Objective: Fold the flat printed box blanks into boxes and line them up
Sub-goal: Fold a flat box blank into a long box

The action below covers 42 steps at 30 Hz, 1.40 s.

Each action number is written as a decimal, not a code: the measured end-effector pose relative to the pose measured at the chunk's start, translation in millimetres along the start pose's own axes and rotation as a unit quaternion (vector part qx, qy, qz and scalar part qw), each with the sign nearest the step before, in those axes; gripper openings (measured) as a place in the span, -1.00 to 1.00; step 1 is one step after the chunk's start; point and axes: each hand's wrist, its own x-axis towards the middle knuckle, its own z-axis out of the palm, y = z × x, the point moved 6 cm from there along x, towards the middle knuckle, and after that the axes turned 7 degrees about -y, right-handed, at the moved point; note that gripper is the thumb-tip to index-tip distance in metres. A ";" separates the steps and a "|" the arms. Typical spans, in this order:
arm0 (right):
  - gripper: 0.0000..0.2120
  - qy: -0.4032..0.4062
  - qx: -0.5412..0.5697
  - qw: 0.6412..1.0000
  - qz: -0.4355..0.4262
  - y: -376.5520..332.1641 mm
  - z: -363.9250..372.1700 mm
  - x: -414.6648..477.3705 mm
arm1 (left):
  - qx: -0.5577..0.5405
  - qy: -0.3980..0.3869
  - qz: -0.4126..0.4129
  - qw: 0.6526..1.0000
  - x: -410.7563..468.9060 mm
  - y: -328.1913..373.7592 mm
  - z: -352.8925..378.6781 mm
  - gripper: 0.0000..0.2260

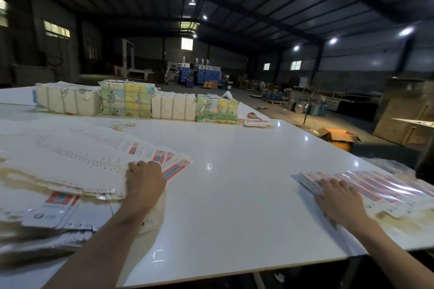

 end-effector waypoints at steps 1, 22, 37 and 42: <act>-0.58 0.014 -0.004 1.000 0.003 -4.8 -4.4 1.2 | -0.001 -0.002 0.005 1.000 -0.2 0.3 -0.9 -0.71; -0.84 -0.037 0.490 0.823 -0.285 -302.7 -46.2 7.7 | -0.234 -0.121 -0.023 0.964 24.8 -20.8 10.5 -0.07; -0.69 0.024 0.717 0.653 -0.241 -272.2 -68.7 28.9 | -0.579 -0.346 0.102 0.731 -14.1 60.4 19.7 -0.39; -0.72 -0.008 0.662 0.708 -0.245 -280.1 -58.5 33.7 | -0.578 -0.324 0.128 0.738 -18.0 64.4 18.8 -0.42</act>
